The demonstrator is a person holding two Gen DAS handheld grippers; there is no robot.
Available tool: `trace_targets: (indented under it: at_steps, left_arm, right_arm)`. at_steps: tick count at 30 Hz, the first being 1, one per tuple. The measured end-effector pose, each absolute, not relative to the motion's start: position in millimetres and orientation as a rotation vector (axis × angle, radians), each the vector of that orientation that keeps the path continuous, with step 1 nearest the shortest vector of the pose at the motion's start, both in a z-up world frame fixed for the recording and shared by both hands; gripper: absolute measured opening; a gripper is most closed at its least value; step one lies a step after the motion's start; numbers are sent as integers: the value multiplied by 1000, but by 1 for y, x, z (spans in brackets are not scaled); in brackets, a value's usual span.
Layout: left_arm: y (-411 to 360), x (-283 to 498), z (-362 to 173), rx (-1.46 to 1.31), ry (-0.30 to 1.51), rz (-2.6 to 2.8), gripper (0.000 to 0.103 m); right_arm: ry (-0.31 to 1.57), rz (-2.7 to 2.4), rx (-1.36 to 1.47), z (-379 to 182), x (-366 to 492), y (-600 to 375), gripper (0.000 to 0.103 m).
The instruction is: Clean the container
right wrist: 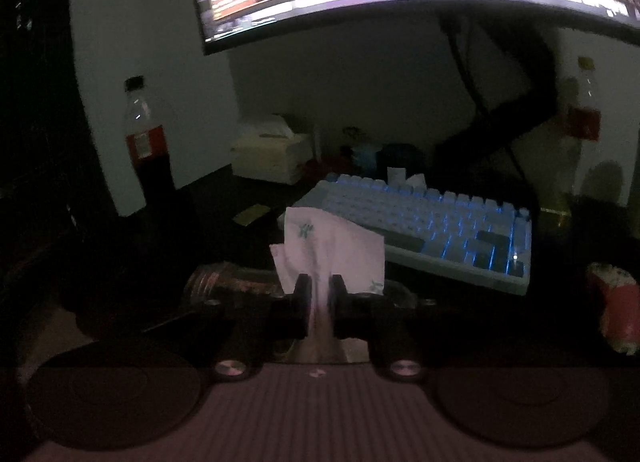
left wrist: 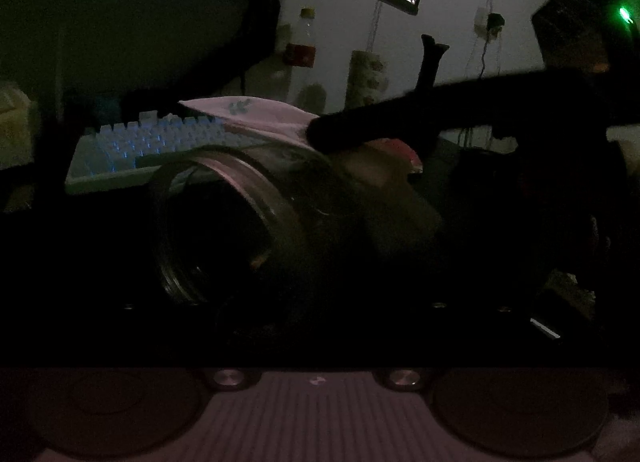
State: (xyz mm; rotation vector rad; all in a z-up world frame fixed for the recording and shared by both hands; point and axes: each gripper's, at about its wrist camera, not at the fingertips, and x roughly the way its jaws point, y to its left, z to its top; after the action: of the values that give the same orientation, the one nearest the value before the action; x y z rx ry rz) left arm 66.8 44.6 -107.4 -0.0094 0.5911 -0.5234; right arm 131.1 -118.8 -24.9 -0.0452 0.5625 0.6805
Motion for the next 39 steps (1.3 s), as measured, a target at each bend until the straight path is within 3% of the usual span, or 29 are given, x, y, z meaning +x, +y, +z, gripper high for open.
trace_targets:
  at_steps: [1, 3, 4, 5, 11, 21, 26, 39]
  left_arm:
    - [44, 67, -107, -10, 587, -522, 64]
    - [47, 68, -107, -33, 585, -518, 45]
    - [50, 70, -107, -53, 588, -517, 41]
    - [54, 72, -108, -76, 590, -518, 29]
    - [53, 66, -103, -116, 560, -535, 11]
    - [70, 62, -91, -218, 579, -720, 12]
    - [53, 49, -87, 43, 555, -484, 41]
    - [52, 71, -104, -9, 601, -467, 46]
  right_arm:
    - [570, 691, -27, -25, 133, -117, 11]
    - [580, 739, 1, -24, 131, -112, 11]
    - [580, 770, 2, -23, 128, -108, 11]
    - [578, 788, -2, -23, 126, -104, 11]
    - [575, 714, -23, -24, 134, -112, 11]
    - [612, 691, 15, -26, 135, -130, 11]
    - [643, 811, -14, -25, 120, -110, 11]
    - [684, 817, -110, -10, 152, -76, 12]
